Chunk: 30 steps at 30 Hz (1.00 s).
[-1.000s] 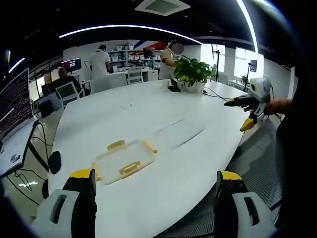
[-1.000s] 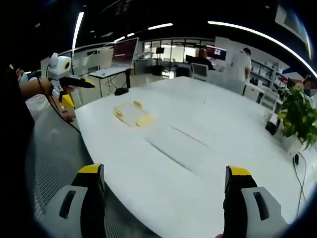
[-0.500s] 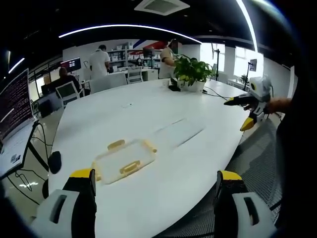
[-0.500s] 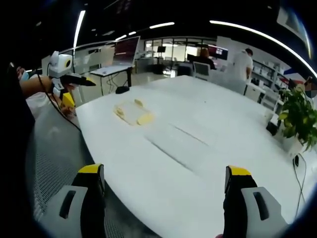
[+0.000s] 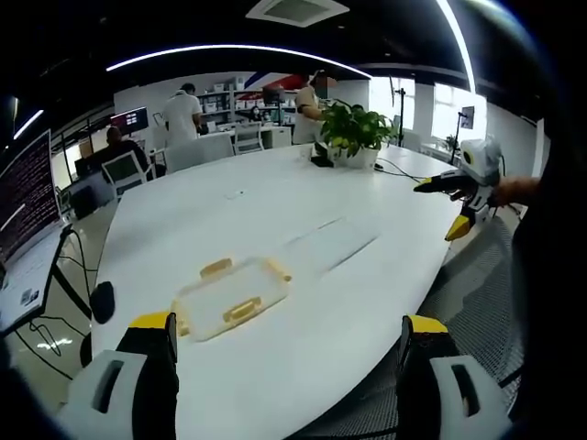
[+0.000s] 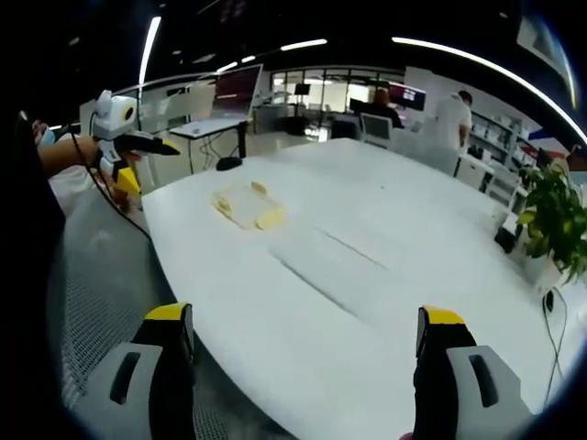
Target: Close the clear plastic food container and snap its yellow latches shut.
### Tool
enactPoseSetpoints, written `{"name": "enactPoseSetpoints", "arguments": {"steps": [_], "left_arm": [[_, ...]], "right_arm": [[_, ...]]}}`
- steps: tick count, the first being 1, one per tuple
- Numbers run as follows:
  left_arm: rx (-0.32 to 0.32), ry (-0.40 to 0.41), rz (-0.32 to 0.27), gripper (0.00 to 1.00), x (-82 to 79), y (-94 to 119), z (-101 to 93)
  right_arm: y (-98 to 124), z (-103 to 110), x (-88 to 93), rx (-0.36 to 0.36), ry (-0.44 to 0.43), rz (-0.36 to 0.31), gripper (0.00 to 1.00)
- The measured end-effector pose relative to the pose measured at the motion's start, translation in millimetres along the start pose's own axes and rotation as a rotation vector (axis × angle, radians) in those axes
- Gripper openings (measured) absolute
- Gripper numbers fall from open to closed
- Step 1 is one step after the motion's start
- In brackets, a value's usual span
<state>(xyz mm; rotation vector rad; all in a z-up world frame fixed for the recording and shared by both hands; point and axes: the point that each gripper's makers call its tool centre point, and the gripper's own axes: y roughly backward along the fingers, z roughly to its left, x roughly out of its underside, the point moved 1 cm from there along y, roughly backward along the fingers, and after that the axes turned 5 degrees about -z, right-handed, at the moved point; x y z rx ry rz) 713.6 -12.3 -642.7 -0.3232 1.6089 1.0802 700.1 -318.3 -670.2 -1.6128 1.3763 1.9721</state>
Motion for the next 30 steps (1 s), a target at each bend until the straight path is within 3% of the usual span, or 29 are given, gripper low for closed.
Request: {"name": "enactPoseSetpoints", "arguments": {"steps": [30], "left_arm": [[0.001,-0.007,0.006,0.99,0.9,-0.3,3.0]], "right_arm": [[-2.8,2.8,-0.6,-0.02,0.026,0.019,1.0]]}}
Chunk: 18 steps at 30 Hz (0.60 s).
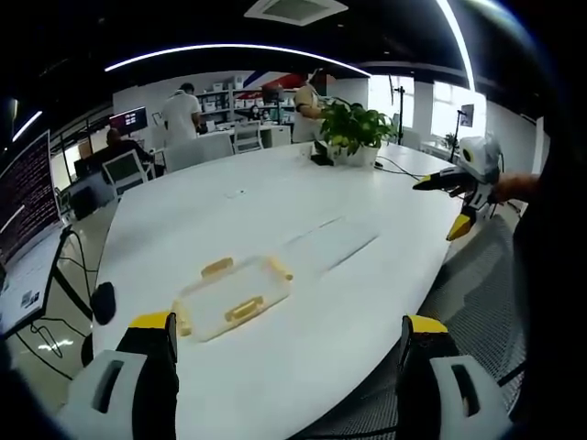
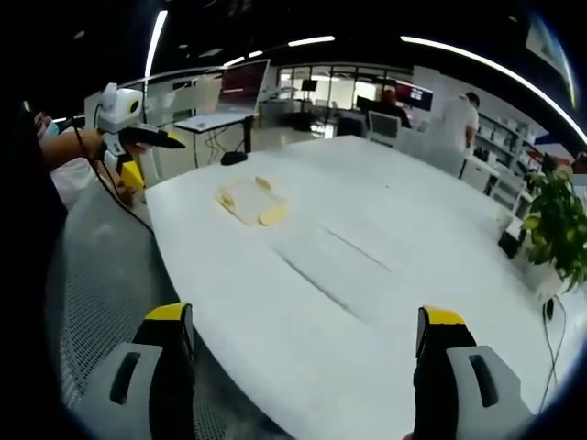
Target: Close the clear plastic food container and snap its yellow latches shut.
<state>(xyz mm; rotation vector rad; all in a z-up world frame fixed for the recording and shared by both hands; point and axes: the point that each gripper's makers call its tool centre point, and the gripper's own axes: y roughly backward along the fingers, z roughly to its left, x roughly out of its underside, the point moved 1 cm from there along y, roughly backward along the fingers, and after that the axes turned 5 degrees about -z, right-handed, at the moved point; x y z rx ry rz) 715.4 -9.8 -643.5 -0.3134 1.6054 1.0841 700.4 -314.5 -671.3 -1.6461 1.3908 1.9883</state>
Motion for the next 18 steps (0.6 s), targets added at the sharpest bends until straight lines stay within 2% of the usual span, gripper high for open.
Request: {"name": "enactPoseSetpoints", "arguments": {"steps": [8,18], "left_arm": [[0.005,-0.003,0.001,0.99,-0.1,-1.1,1.6],[0.028,-0.023,0.026,0.99,2.7,-3.8,5.8]], "right_arm": [[-0.3,-0.5,-1.9,-0.002,0.006,-0.003,0.99],[-2.3,-1.9,-5.9,-0.02,0.054,0.004,0.96]]}}
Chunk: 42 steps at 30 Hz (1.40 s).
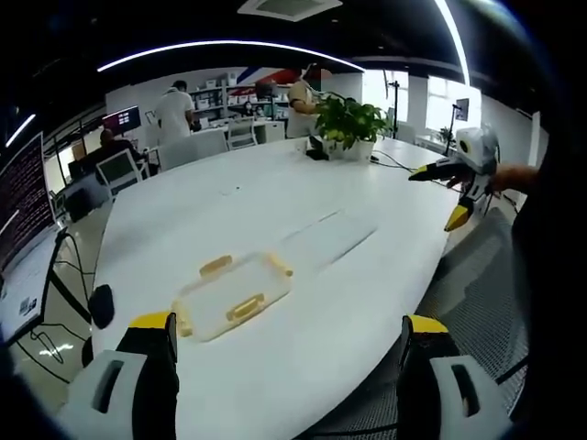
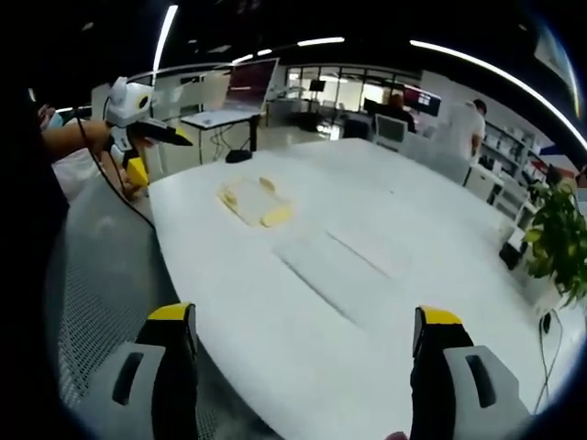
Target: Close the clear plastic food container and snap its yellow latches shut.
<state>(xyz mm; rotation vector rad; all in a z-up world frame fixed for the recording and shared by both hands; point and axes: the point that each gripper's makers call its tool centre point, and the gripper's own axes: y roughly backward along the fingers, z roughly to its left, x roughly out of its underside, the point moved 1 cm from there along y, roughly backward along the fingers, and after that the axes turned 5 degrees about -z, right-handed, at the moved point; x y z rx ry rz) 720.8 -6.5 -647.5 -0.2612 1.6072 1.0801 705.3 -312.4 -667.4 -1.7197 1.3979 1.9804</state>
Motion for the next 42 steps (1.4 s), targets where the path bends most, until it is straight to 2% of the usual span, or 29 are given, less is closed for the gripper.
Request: {"name": "enactPoseSetpoints", "arguments": {"steps": [6,17,29,36,42], "left_arm": [[0.018,-0.016,0.012,0.98,0.0,-0.8,3.7],[0.048,-0.039,0.044,0.93,2.3,-3.4,11.4],[0.073,-0.076,0.069,0.92,4.3,-10.6,25.0],[0.081,-0.087,0.09,0.89,7.4,-10.8,36.3],[0.092,-0.104,0.097,0.83,10.0,-12.5,44.7]], "right_arm": [[-2.1,-1.0,-4.4,-0.026,0.039,-0.005,0.91],[-12.1,0.8,-5.1,-0.093,0.078,0.023,0.88],[-28.3,-2.5,-12.7,-0.152,0.117,0.045,0.86],[-36.5,-5.1,-20.0,-0.184,0.133,0.028,0.83],[-45.6,-8.4,-26.9,-0.205,0.147,0.001,0.79]]}}
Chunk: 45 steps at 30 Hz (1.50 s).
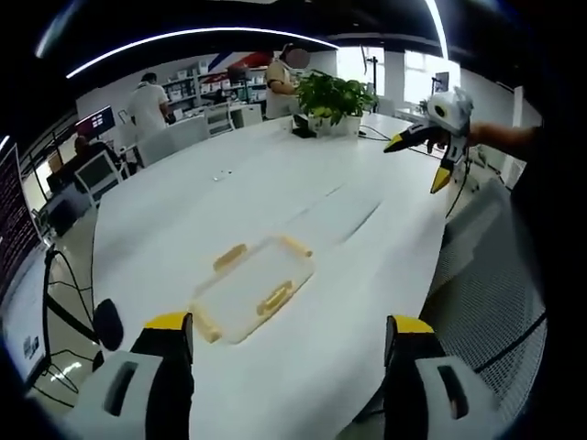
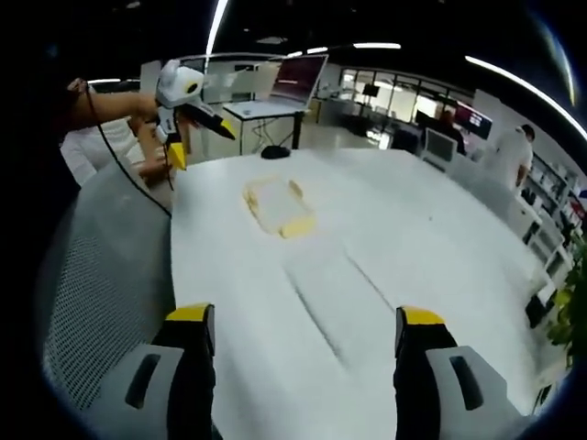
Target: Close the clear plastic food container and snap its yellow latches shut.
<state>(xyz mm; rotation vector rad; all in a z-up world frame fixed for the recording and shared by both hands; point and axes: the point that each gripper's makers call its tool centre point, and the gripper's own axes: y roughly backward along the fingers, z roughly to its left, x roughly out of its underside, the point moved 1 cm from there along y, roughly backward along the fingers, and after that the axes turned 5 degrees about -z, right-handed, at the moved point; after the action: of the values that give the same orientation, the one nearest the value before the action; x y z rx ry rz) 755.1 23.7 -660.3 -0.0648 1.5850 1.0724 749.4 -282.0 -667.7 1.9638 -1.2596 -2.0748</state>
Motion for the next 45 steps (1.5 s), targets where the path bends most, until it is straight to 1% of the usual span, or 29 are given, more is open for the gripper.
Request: {"name": "enactPoseSetpoints", "arguments": {"steps": [5,12,18,22,27,35,38,45], "left_arm": [[0.004,-0.015,0.019,0.82,5.1,-2.4,8.4],[0.012,-0.029,0.04,0.79,12.0,-7.0,18.2],[0.022,-0.048,0.06,0.74,18.1,-12.3,29.9],[0.029,-0.069,0.069,0.69,22.1,-16.6,39.3],[0.035,-0.094,0.072,0.66,23.8,-22.1,49.9],[0.053,-0.133,0.111,0.61,30.1,-30.8,63.7],[0.061,-0.169,0.14,0.6,34.0,-32.9,69.3],[0.081,-0.185,0.162,0.56,40.9,-40.0,78.6]], "right_arm": [[-7.9,-8.3,-6.3,-0.011,0.019,-0.009,0.77],[-19.9,-13.8,-7.9,-0.035,0.047,0.001,0.75],[-29.6,-17.1,-8.5,-0.057,0.07,0.011,0.72],[-39.1,-22.9,-14.3,-0.076,0.071,-0.008,0.68],[-51.4,-30.6,-17.4,-0.086,0.094,-0.003,0.66],[-70.9,-30.0,-20.2,-0.115,0.113,0.005,0.64],[-77.1,-28.7,-22.3,-0.124,0.125,0.003,0.61],[-92.9,-25.0,-28.9,-0.149,0.134,0.001,0.6]]}}
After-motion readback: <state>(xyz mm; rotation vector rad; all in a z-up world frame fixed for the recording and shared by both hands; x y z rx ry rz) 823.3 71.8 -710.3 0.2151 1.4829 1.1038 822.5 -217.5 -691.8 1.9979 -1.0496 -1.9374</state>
